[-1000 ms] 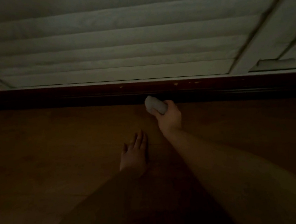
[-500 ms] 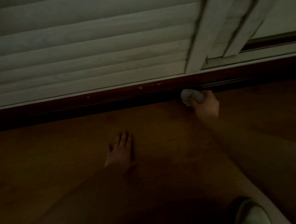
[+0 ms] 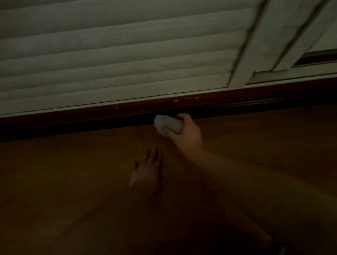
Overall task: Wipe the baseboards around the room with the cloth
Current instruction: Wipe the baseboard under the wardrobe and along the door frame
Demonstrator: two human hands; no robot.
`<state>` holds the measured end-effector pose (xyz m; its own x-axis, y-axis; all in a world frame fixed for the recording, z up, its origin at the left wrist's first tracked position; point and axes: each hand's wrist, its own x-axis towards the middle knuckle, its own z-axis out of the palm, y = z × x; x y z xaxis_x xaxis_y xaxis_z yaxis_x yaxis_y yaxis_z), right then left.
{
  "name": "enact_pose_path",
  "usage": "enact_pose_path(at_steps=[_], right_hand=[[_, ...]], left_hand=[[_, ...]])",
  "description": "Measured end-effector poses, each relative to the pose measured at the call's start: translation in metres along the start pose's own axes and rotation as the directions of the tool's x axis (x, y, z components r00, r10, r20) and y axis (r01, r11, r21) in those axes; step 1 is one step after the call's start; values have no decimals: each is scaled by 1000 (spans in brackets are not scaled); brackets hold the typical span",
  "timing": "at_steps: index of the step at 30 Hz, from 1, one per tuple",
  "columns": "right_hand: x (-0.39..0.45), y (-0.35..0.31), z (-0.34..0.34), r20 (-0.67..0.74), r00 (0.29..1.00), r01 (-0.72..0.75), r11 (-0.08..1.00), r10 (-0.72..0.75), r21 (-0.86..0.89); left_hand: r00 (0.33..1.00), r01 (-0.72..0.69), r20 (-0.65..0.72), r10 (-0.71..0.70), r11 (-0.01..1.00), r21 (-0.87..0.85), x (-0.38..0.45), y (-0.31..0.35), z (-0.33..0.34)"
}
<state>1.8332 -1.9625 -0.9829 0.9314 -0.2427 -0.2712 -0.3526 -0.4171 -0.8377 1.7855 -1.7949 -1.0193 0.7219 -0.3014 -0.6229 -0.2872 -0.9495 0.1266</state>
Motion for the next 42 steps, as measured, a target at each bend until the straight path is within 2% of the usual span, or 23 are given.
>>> enact_pose_path(at_steps=[5,9,14,21,28,31,34,38,40,42], right_hand=[[0,-30,52,48,998,22,997,-26,78],[15,-20,48,-40,999,21,997,-18,78],[26,13,12,-89,996,25,999,-28,-36],[31,56,-73,-261,963,-97,990,66,-106],[40,75,-143,-344,935,-163,969,92,-186],[38,82,-158,-426,894,-216,966,138,-140],[36,84,-163,-534,823,-265,962,192,-64],[36,74,-155,-609,761,-284,959,223,-5],[36,64,-143,-612,750,-292,956,251,33],[36,53,-125,-586,774,-261,964,239,49]], left_hand=[[1000,-7,23,7,1000,-22,0,-2,3],[1000,-5,-8,5,1000,-15,4,-7,10],[999,-5,-38,5,1000,6,5,-10,13],[995,-19,-92,28,995,103,11,-7,12],[996,-84,-20,87,990,116,17,-7,8],[996,-87,-14,89,989,123,17,-8,6],[996,-84,-29,89,987,141,17,-8,7],[994,-90,-50,97,988,122,19,-9,9],[994,-92,-51,99,988,122,20,-9,9],[994,-89,-50,95,989,116,20,-9,9]])
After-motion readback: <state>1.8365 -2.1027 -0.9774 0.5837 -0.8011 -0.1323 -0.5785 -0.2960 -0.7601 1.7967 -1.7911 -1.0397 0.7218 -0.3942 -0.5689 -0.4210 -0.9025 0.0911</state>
